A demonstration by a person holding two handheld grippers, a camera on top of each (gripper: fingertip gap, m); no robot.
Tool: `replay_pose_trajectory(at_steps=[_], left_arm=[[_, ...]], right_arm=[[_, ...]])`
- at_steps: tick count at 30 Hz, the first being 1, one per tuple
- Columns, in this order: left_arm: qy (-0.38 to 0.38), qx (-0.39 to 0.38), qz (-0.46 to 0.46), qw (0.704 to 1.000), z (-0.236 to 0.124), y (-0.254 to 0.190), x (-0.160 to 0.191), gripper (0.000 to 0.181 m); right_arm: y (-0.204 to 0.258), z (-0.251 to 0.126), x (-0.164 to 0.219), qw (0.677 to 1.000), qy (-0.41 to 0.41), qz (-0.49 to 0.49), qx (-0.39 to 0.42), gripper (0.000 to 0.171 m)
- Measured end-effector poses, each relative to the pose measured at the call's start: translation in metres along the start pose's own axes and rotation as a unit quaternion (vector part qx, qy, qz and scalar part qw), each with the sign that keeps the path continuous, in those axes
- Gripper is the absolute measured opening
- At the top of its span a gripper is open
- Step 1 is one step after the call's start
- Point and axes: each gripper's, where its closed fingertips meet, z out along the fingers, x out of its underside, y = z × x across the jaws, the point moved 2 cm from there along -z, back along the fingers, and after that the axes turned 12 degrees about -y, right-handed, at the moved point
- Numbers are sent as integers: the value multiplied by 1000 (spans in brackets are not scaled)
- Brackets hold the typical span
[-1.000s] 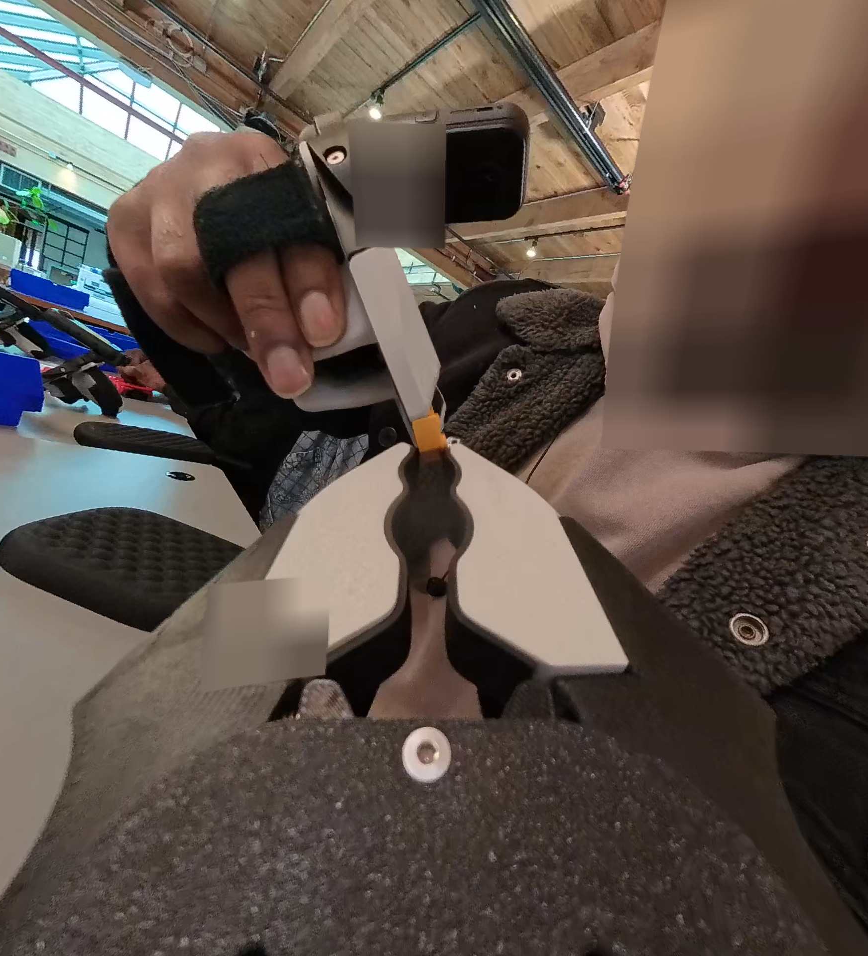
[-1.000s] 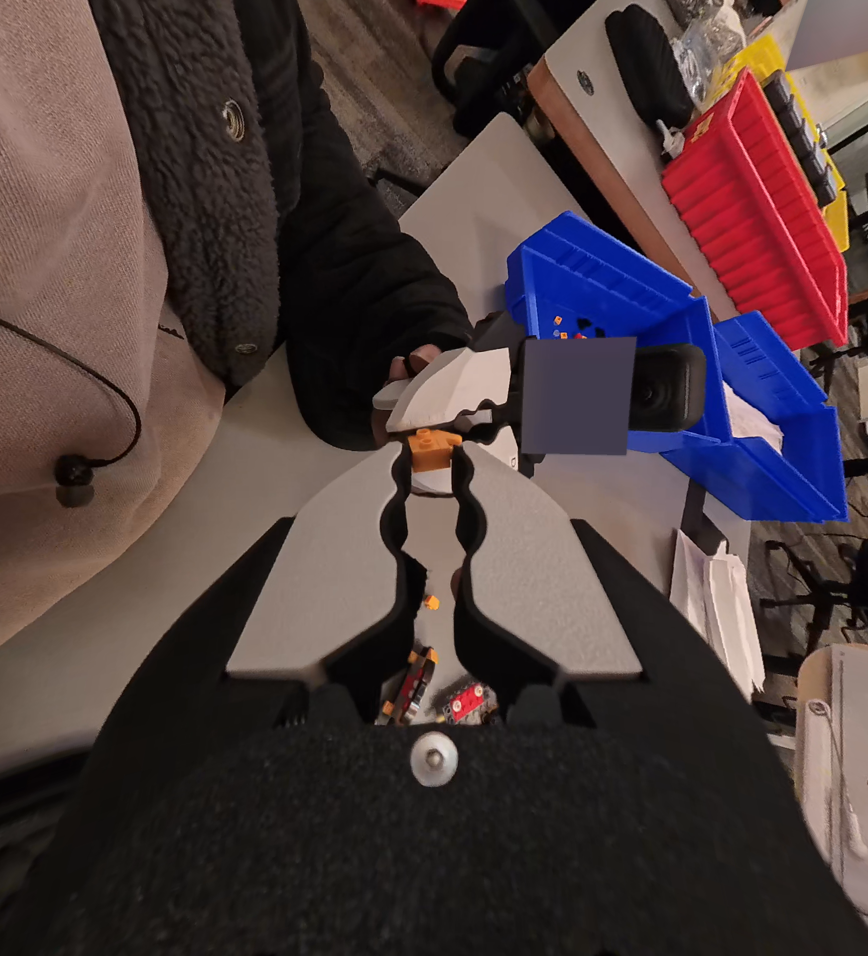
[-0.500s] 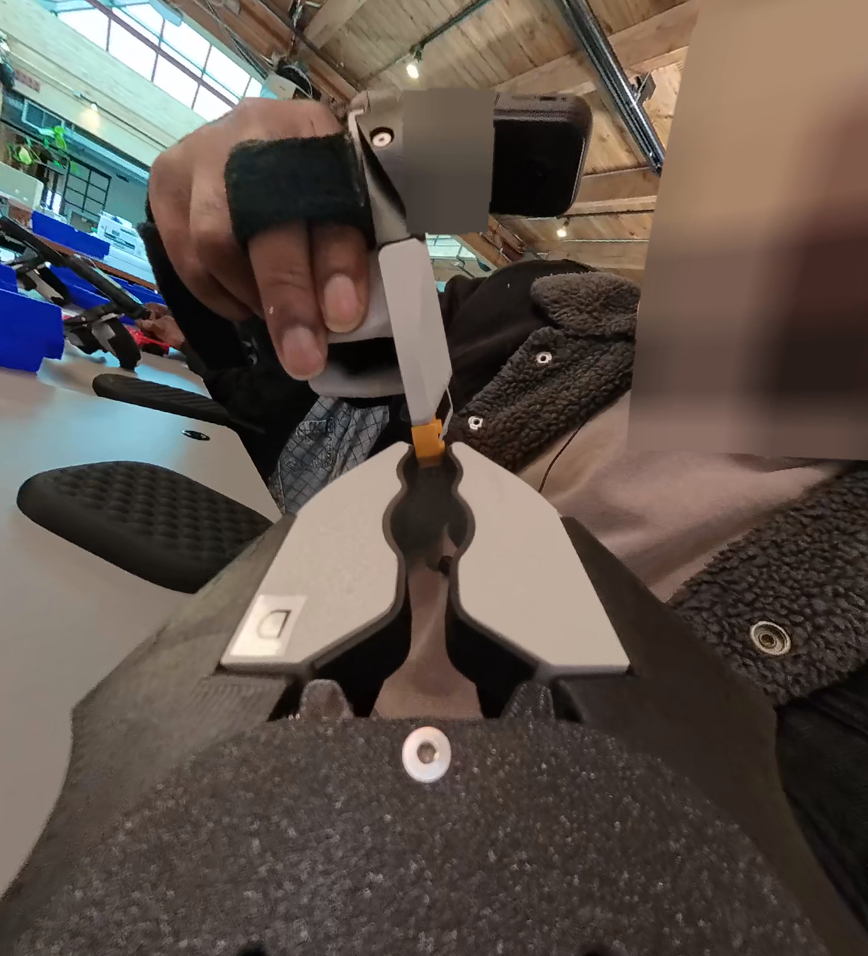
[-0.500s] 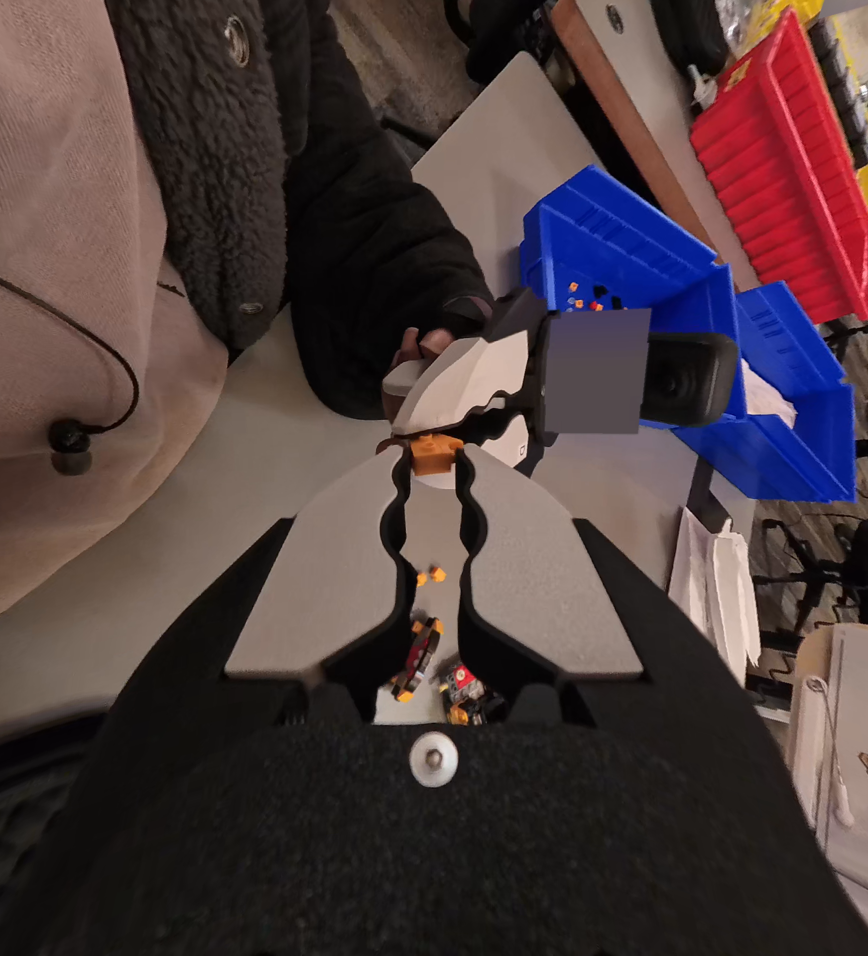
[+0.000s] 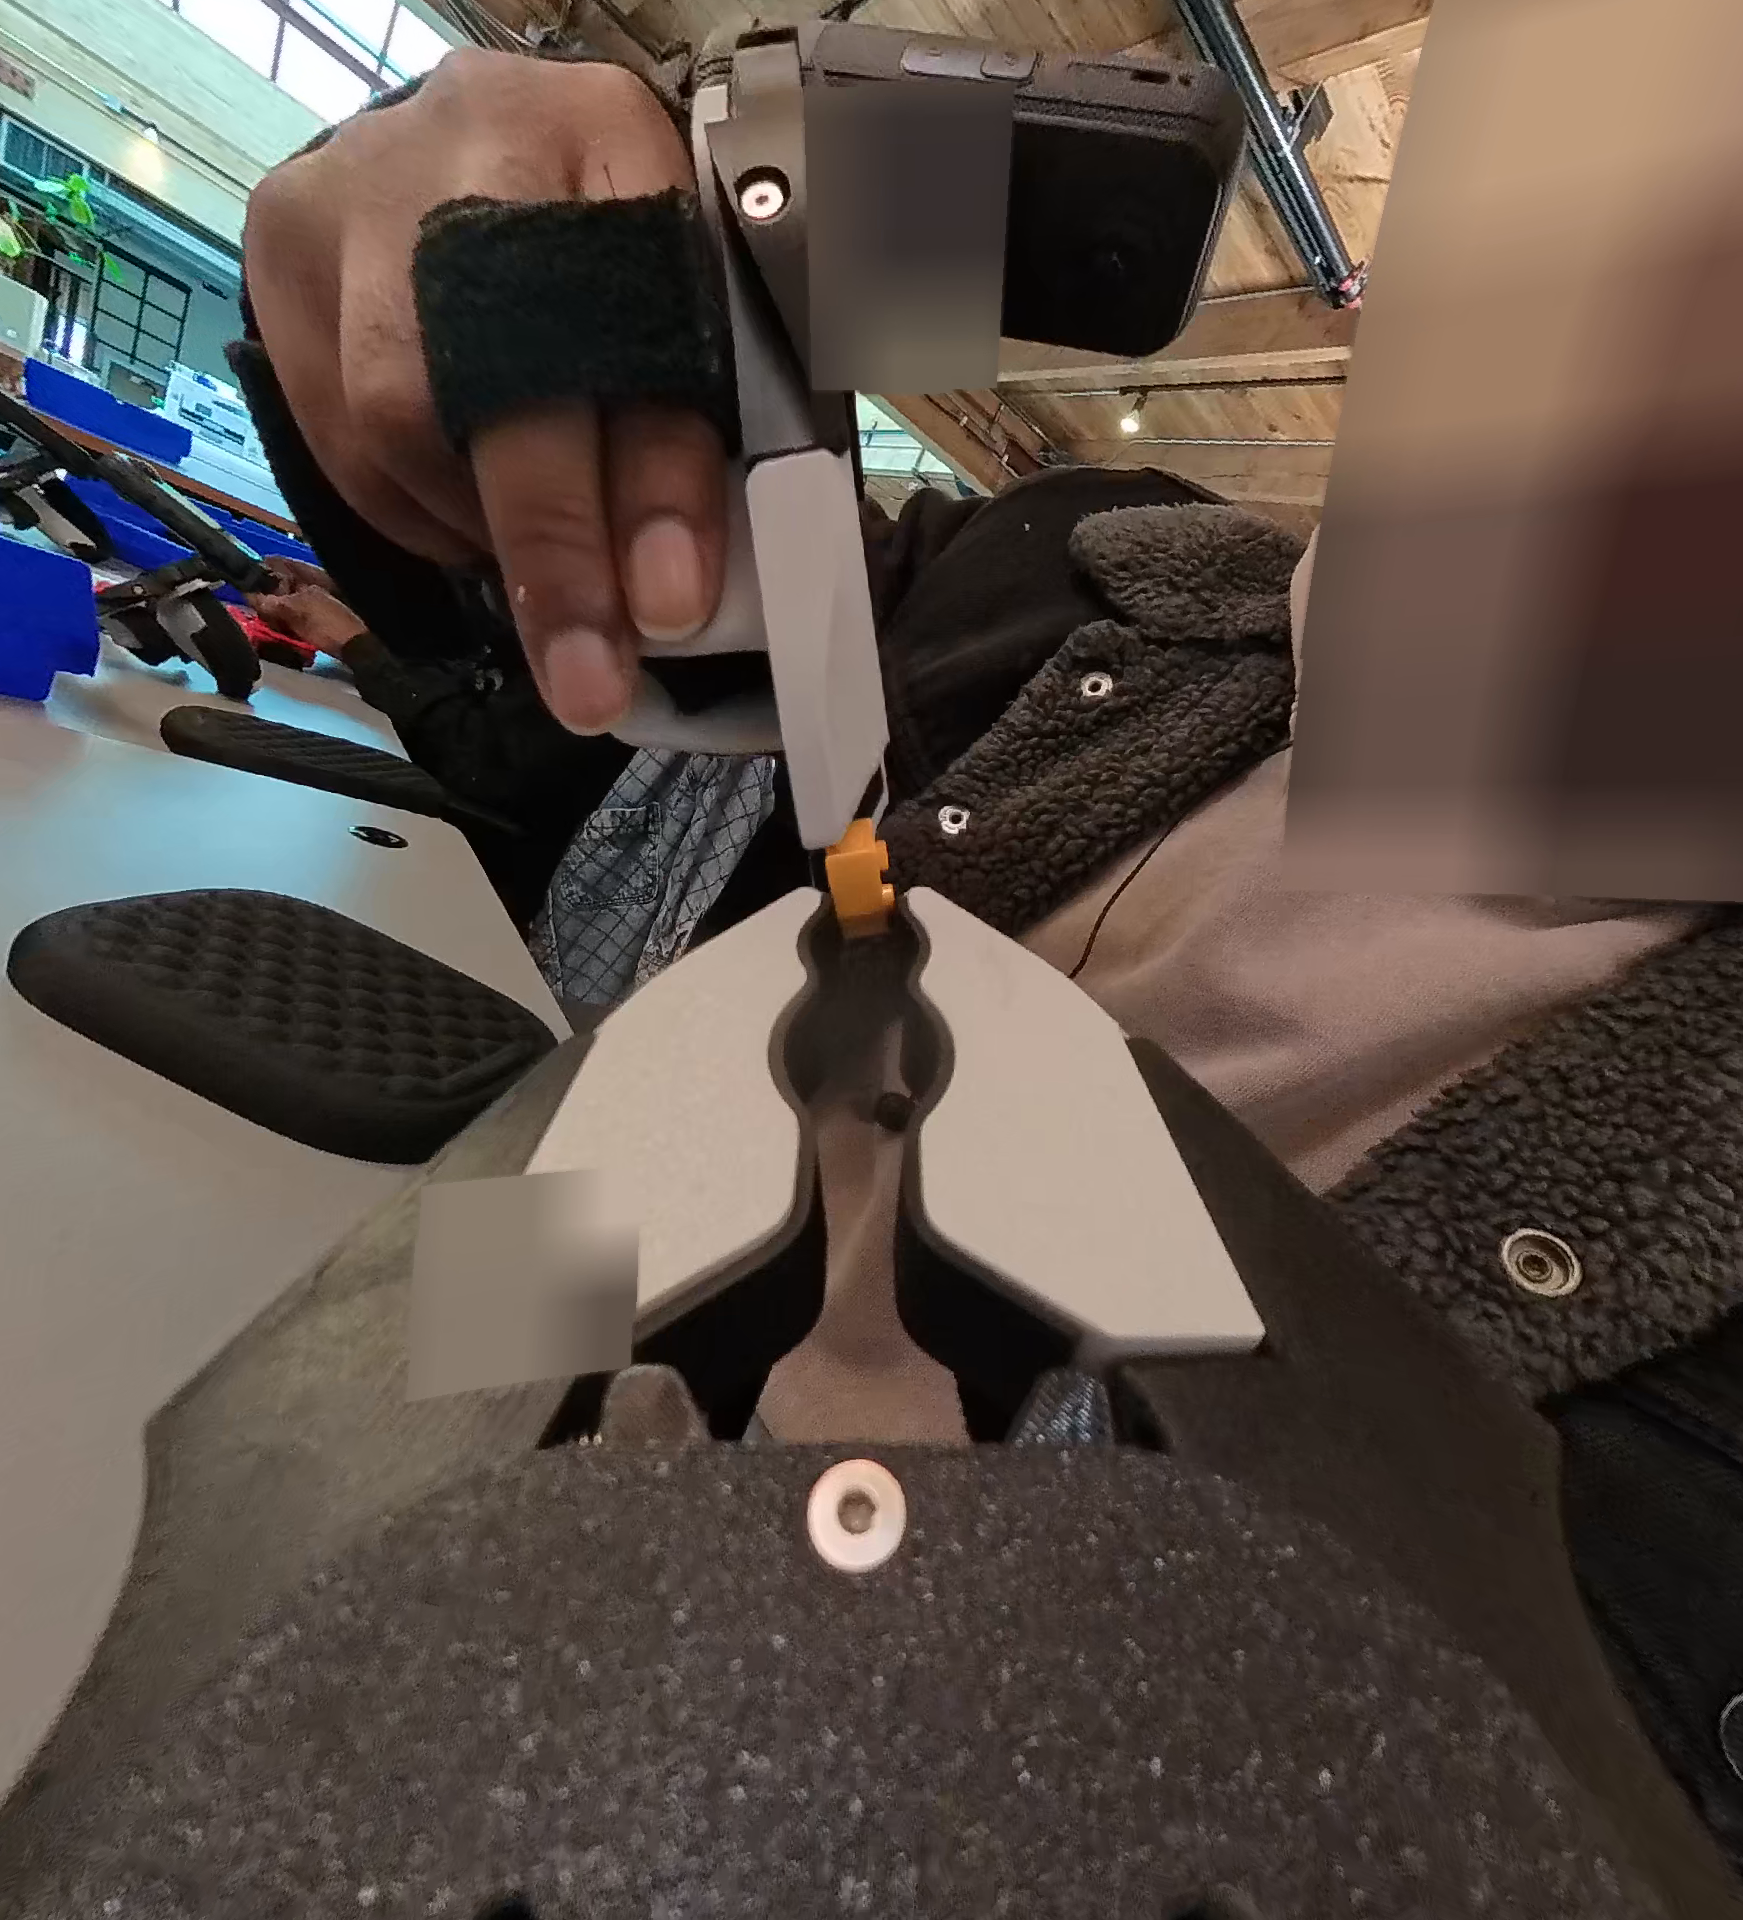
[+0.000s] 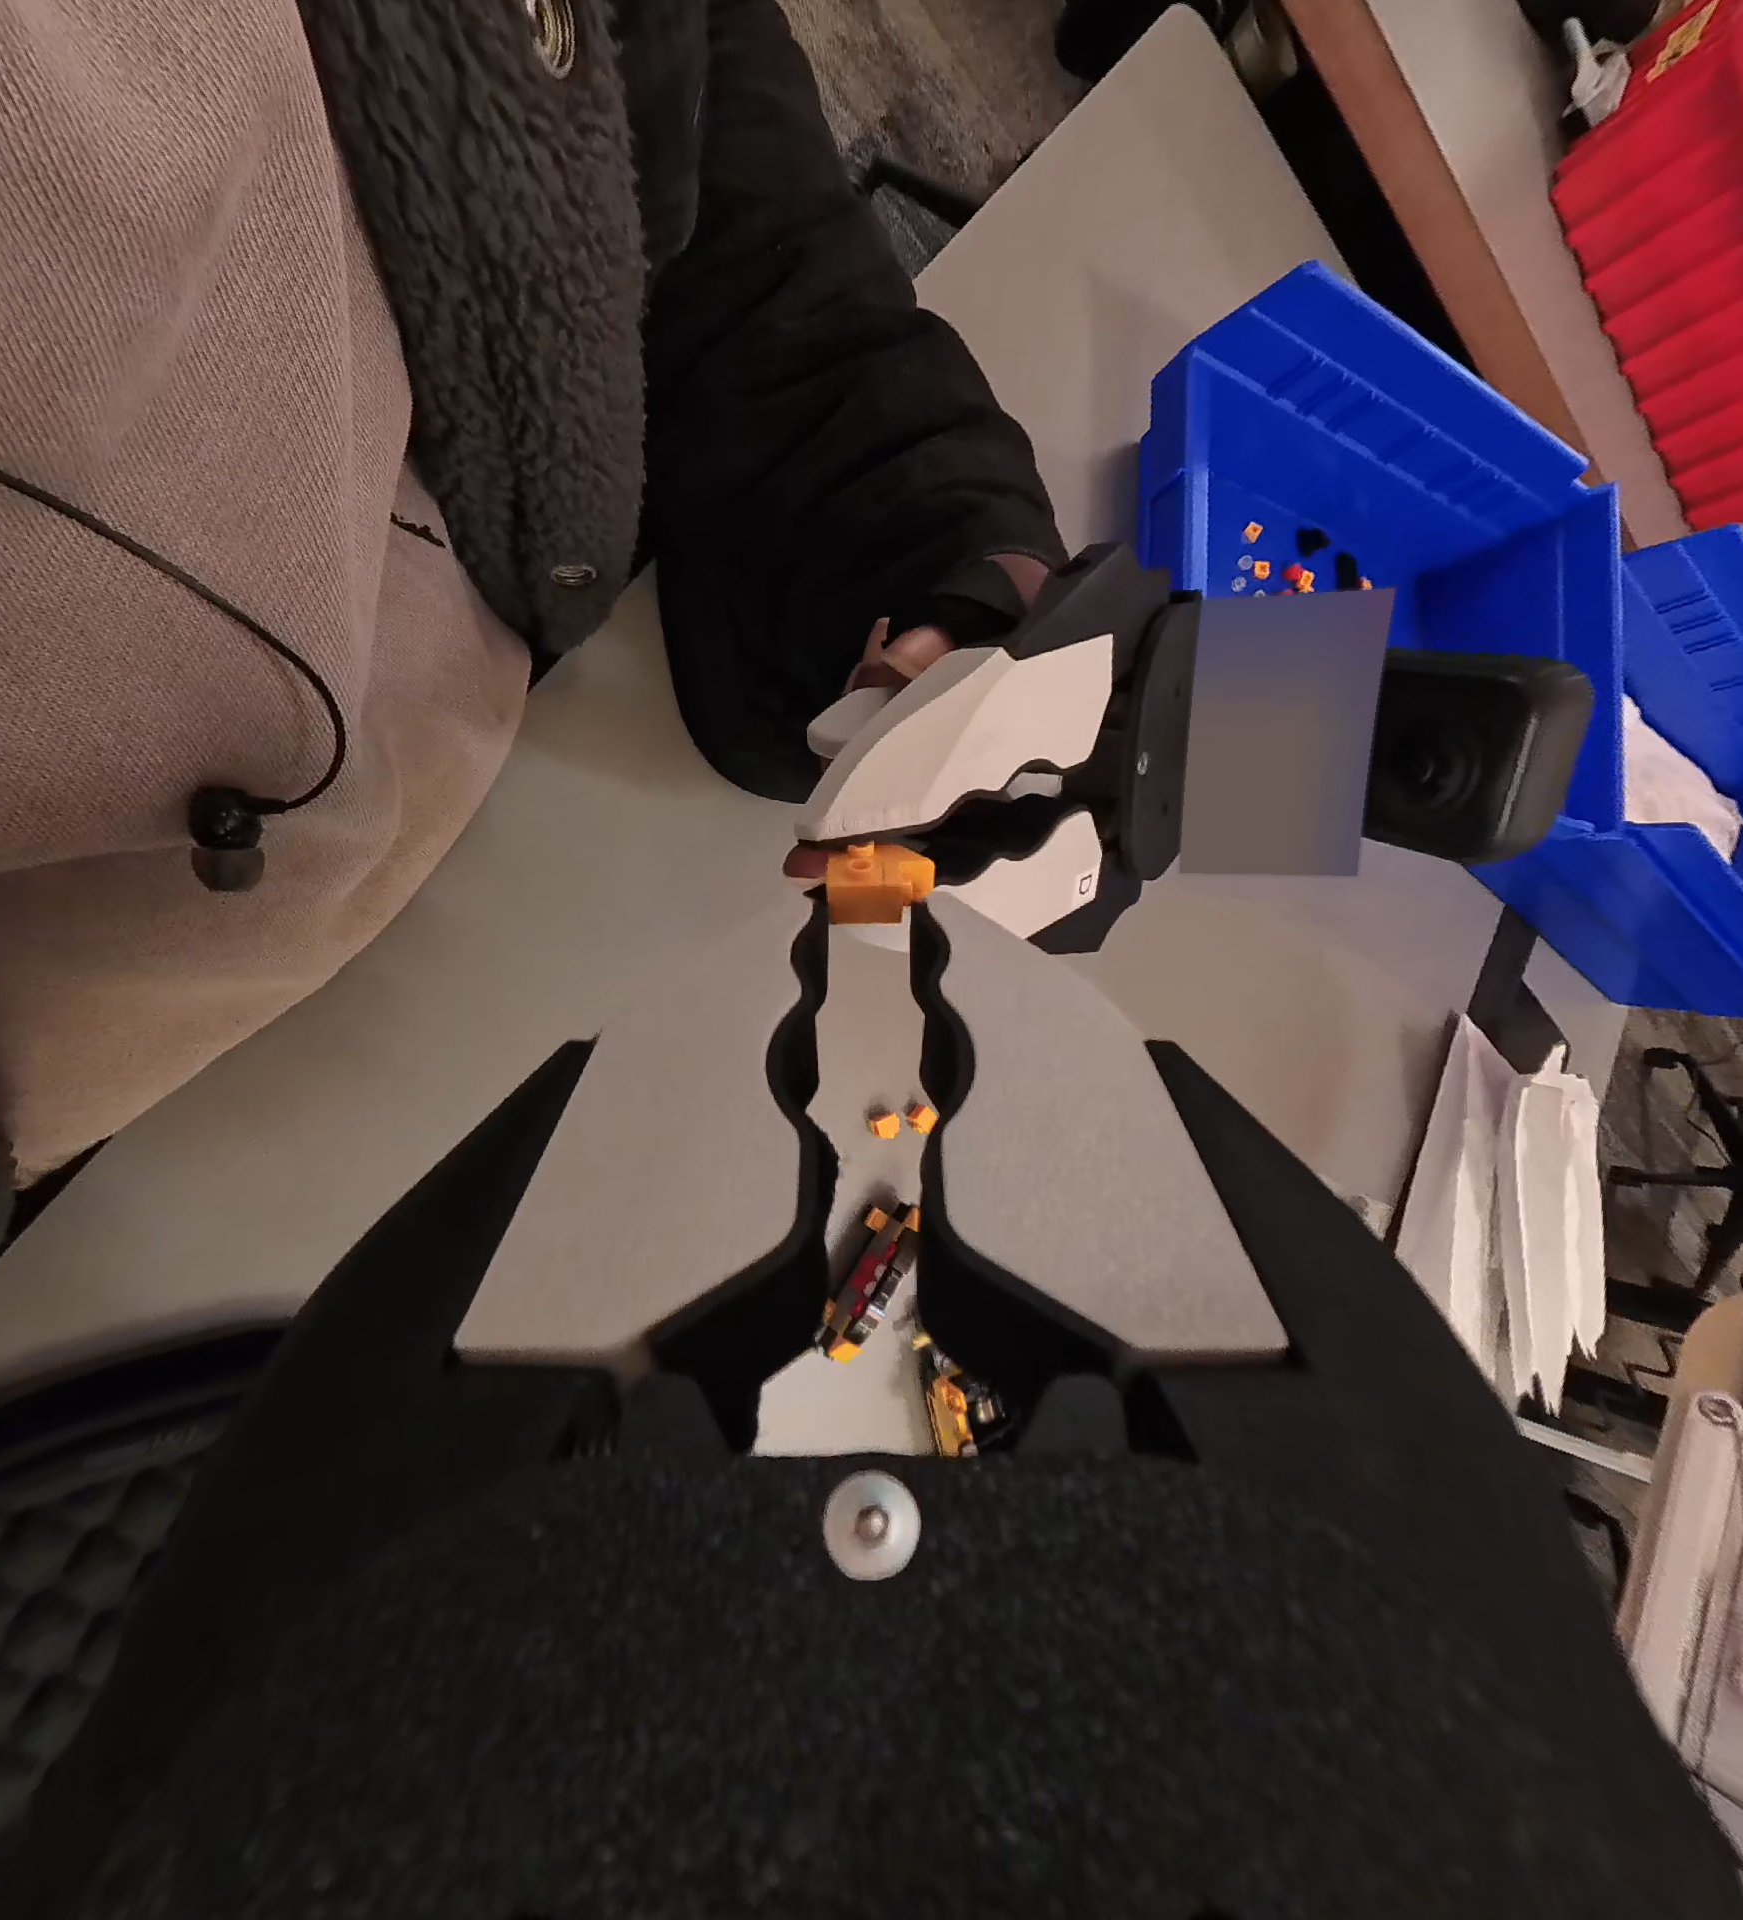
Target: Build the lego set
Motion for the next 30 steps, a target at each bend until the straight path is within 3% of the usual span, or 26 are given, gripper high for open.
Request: replay_pose_trajectory(at_steps=[15, 30], left_arm=[[27, 9, -4, 1000, 3, -2, 8, 9], [23, -6, -17, 1000, 2, 3, 9, 10]], right_arm=[[8, 3, -5, 999, -19, 23, -24, 14], [8, 1, 2, 999, -25, 41, 17, 14]])
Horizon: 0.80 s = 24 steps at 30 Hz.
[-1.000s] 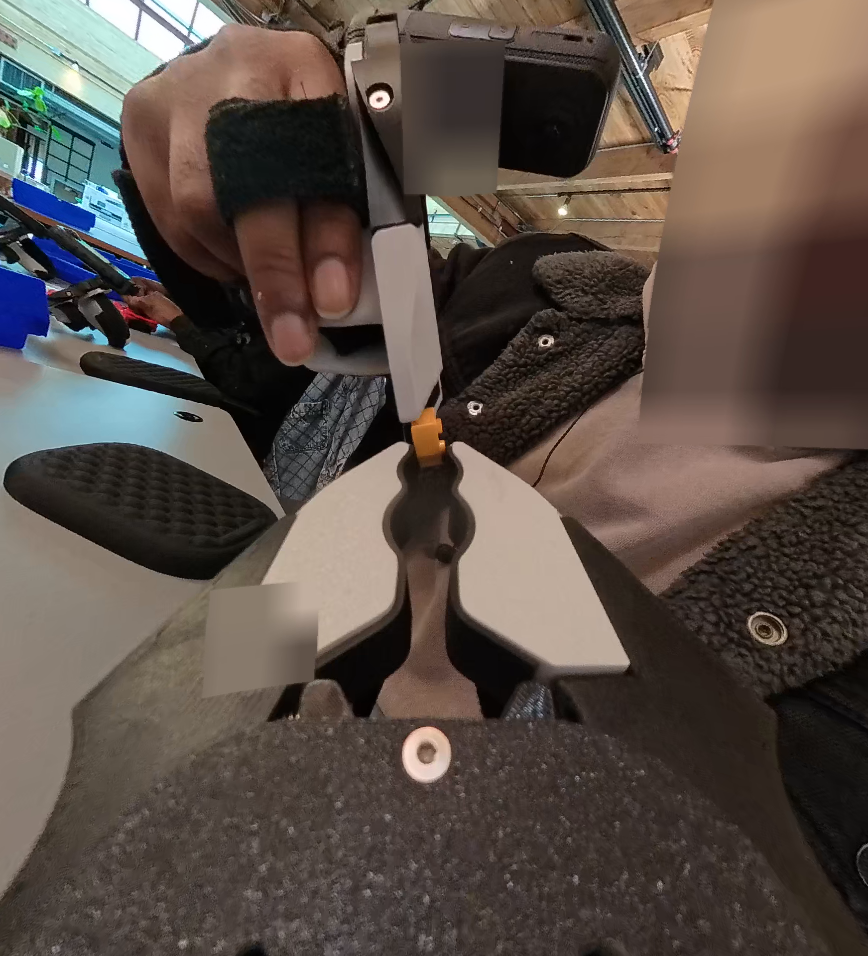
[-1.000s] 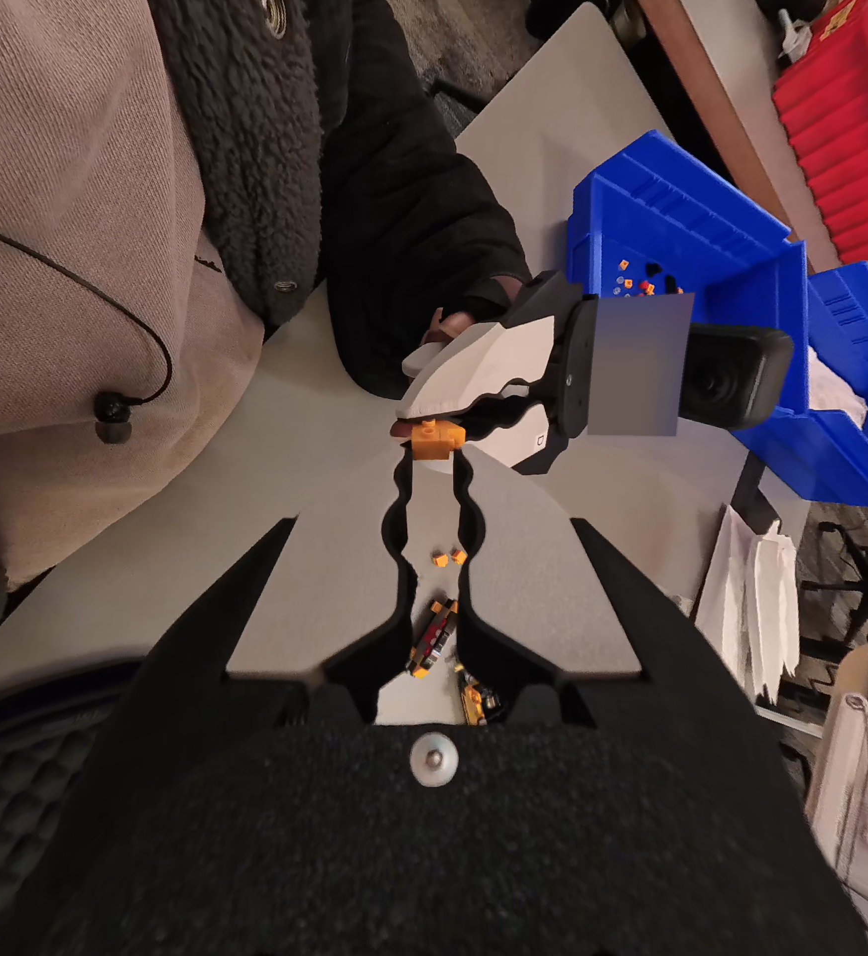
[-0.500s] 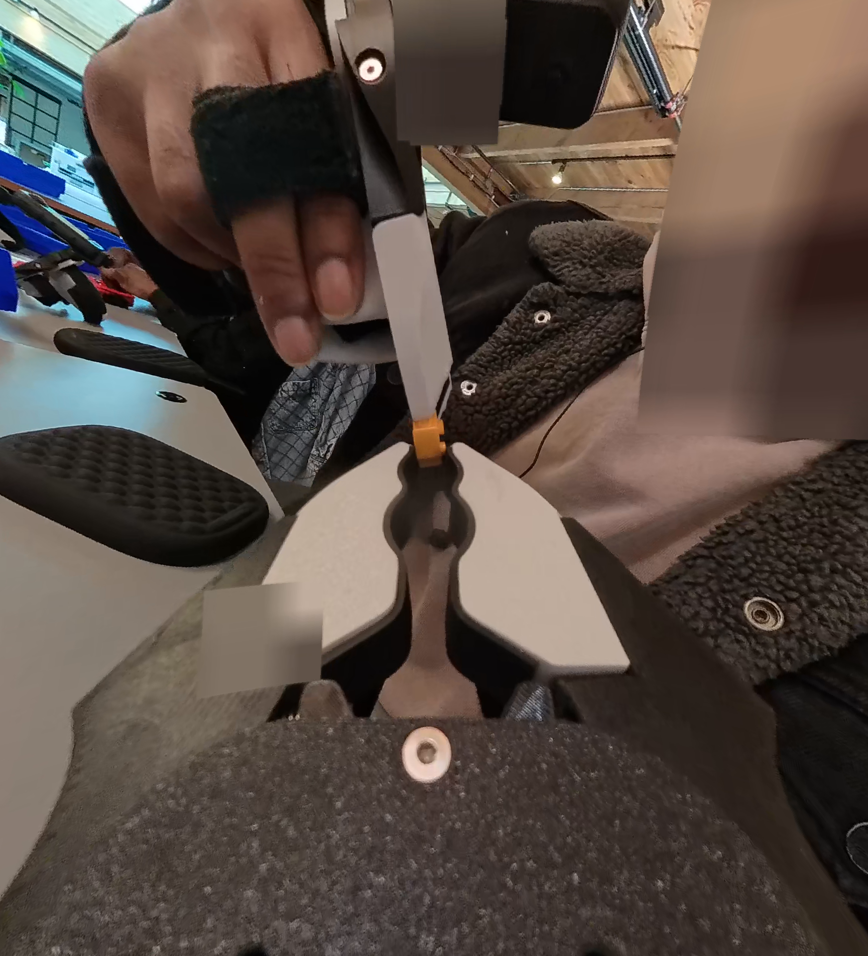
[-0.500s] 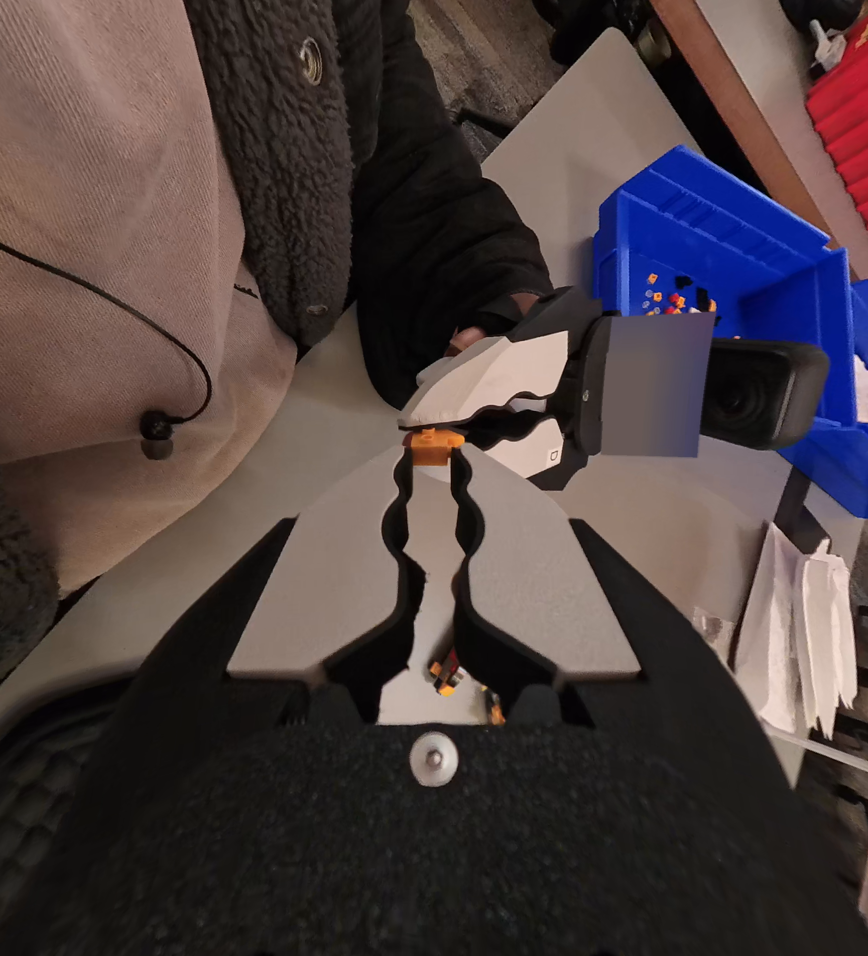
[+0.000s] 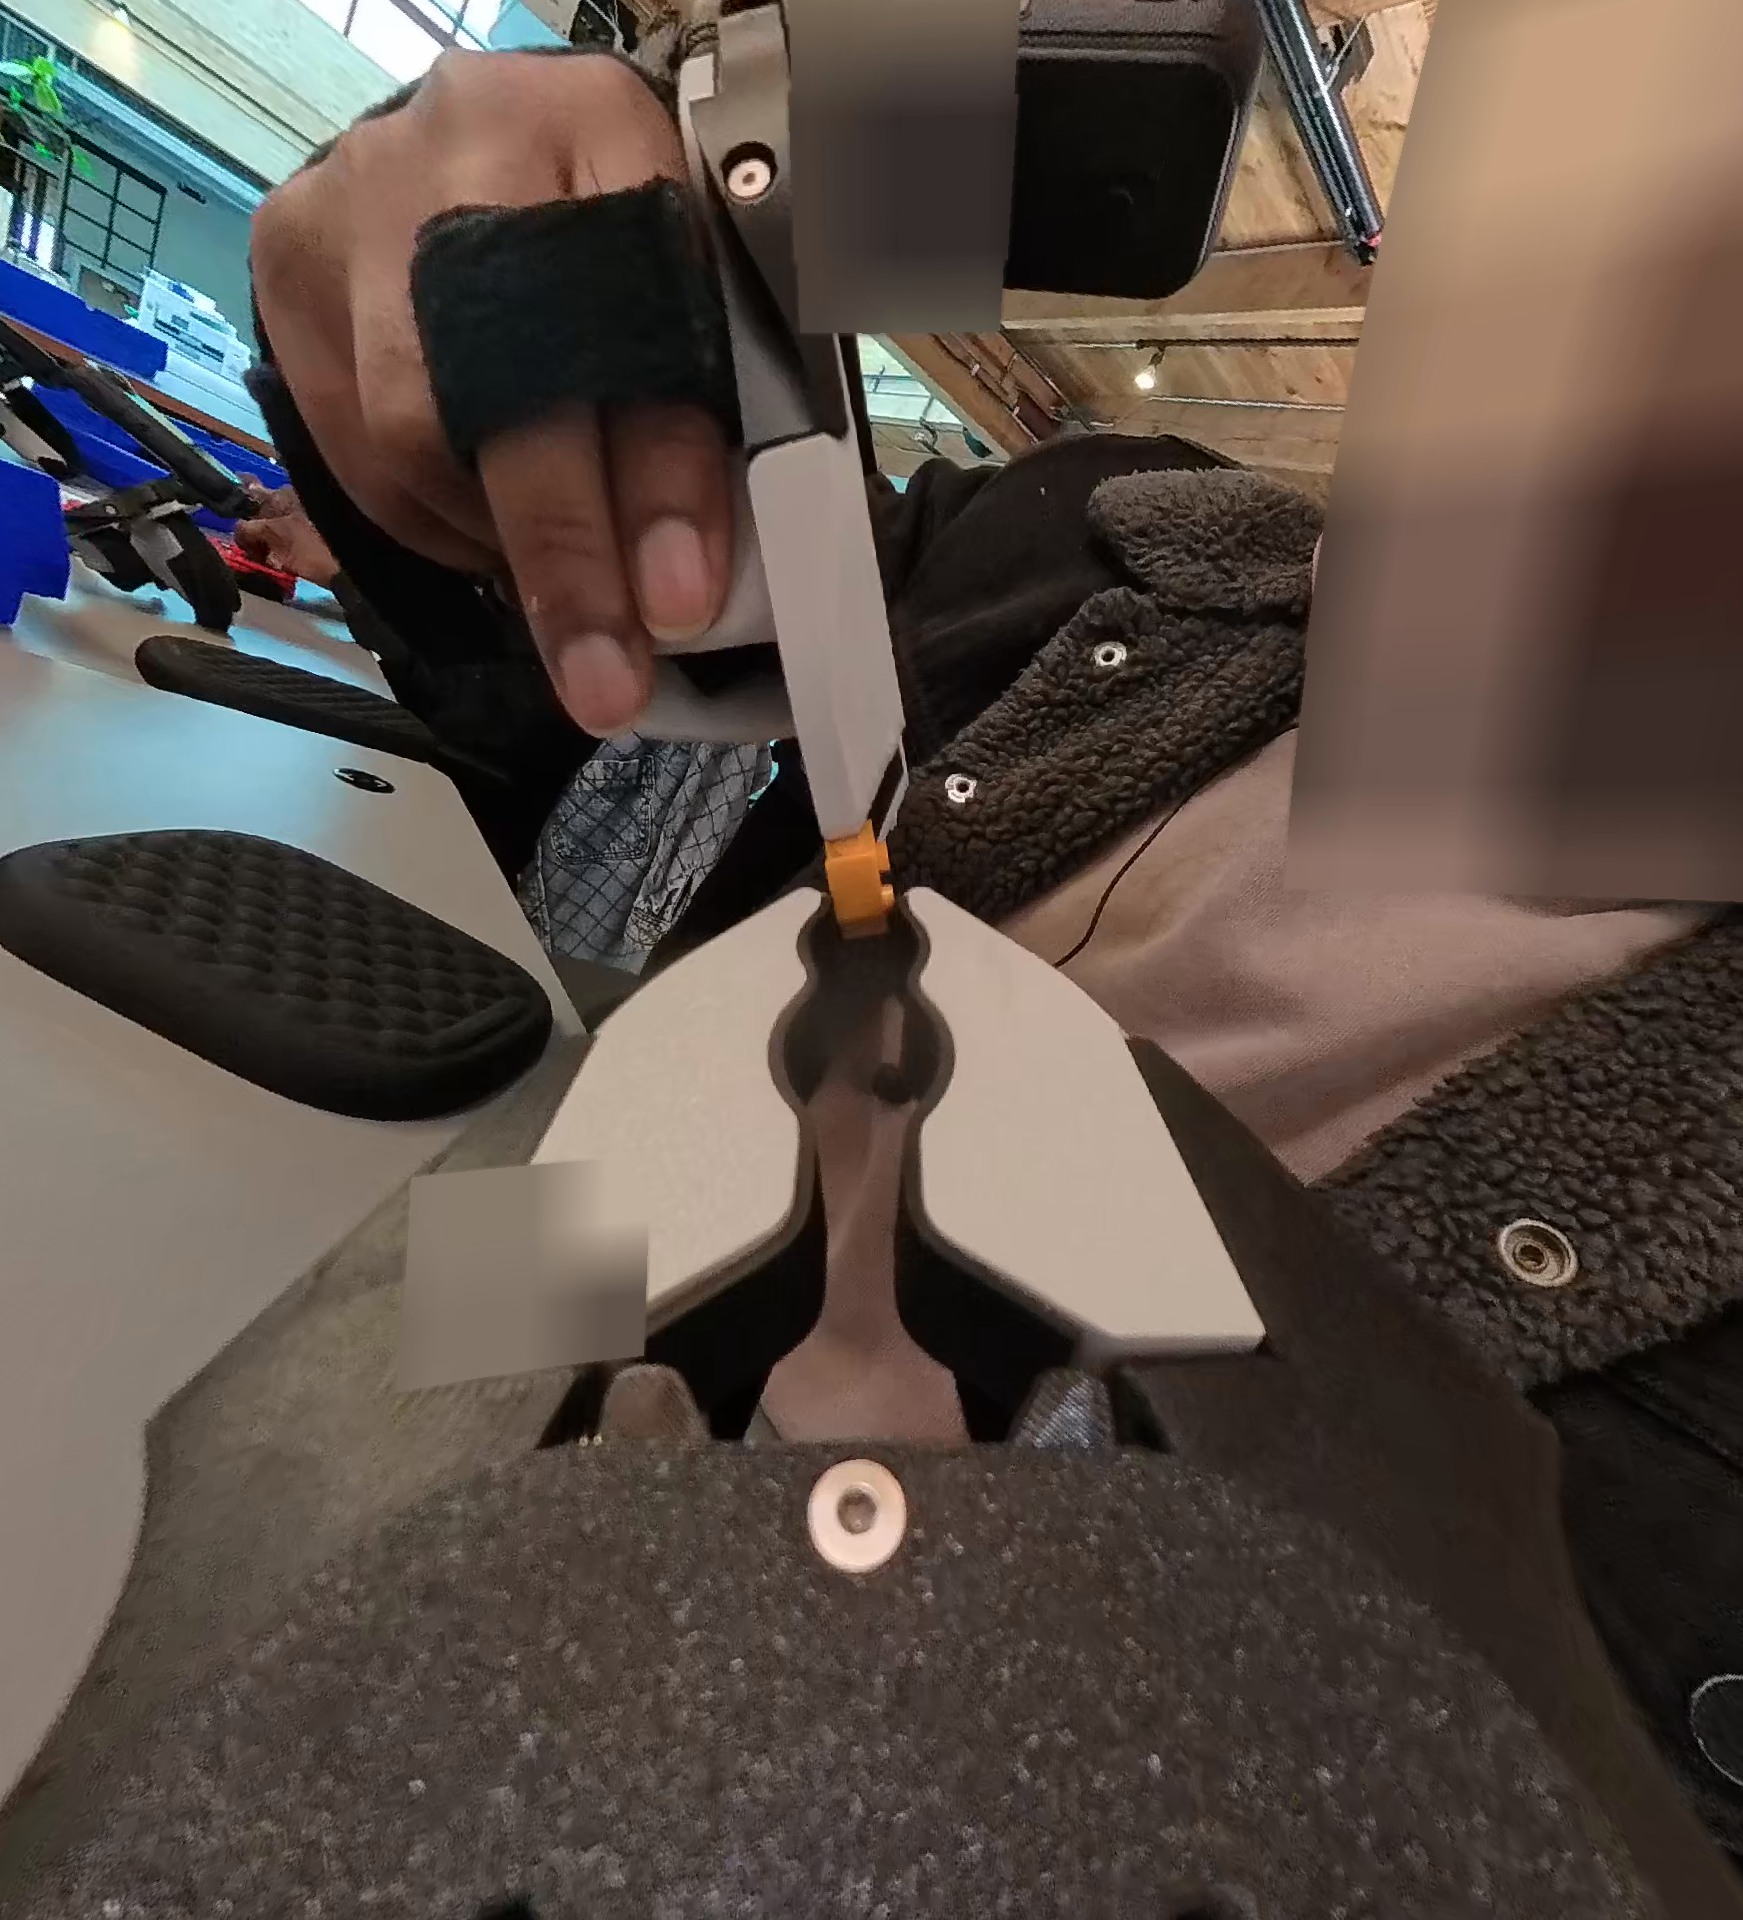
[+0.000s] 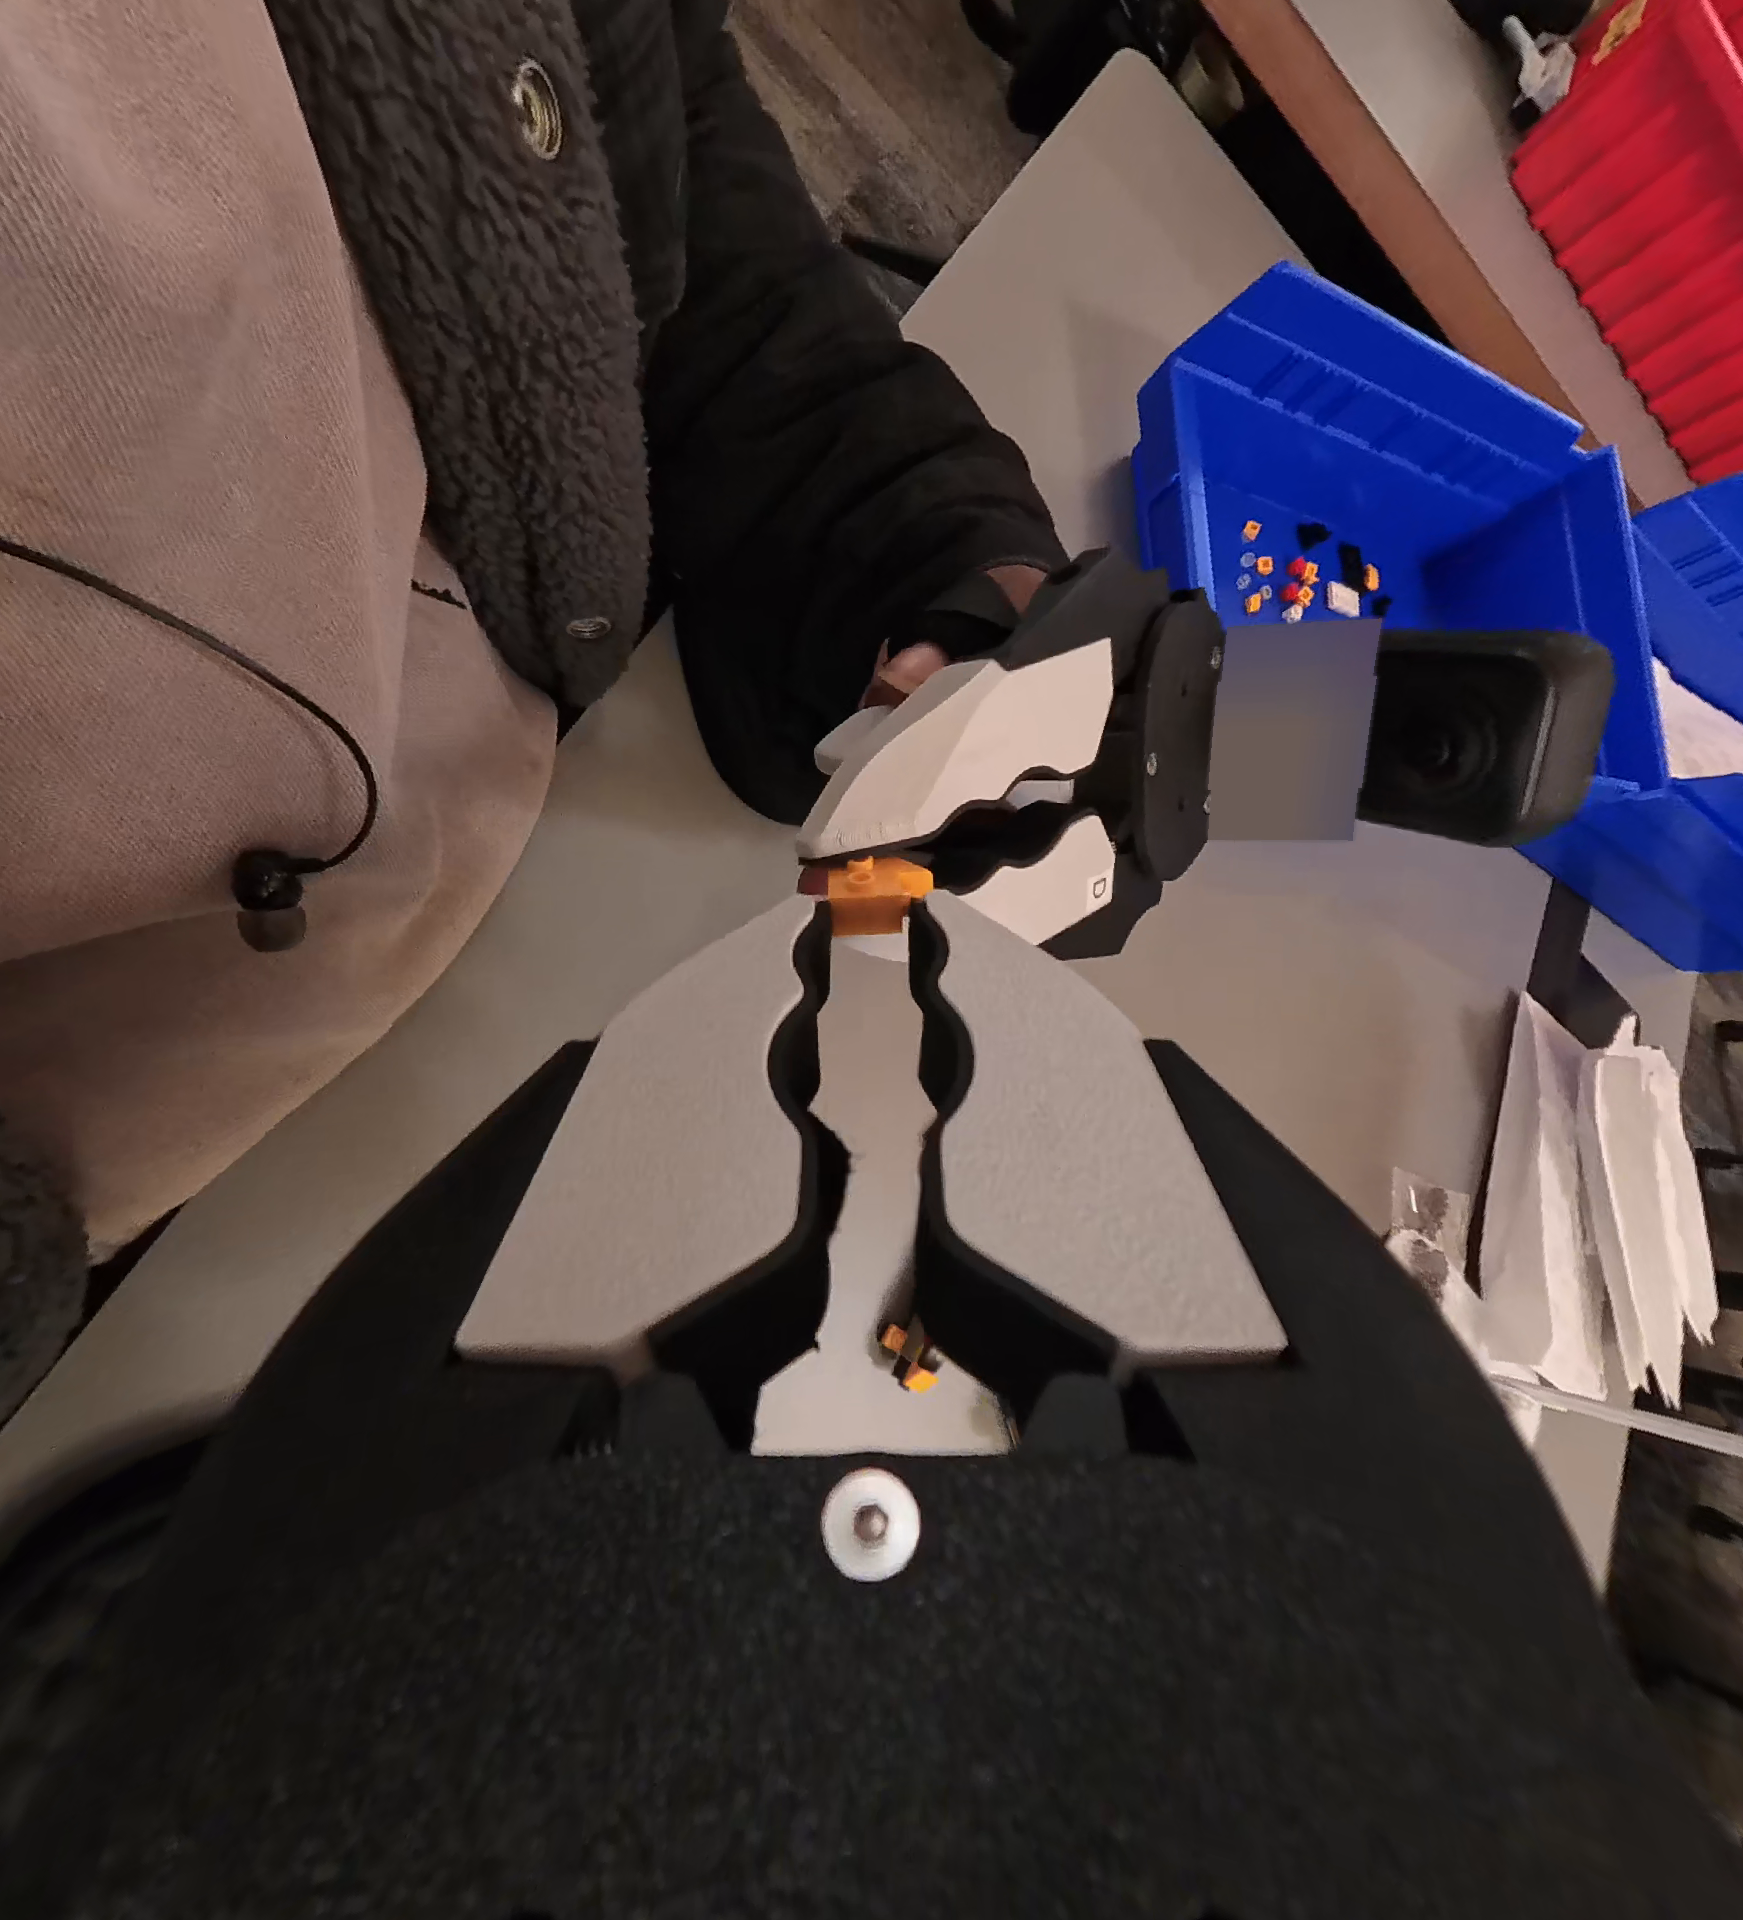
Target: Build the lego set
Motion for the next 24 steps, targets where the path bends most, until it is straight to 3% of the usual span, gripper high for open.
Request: replay_pose_trajectory(at_steps=[12, 21, 24], left_arm=[[-3, 7, -23, 1000, 1, 0, 1, 9], [-28, -6, -42, 999, -2, 6, -5, 9], [-24, 1, -40, 999, 0, 4, -4, 9]], right_arm=[[0, 4, 3, 1000, 1, 3, -30, 15], [-7, 1, 8, 1000, 5, 17, 7, 15], [-6, 1, 8, 1000, 14, 14, -1, 29]])
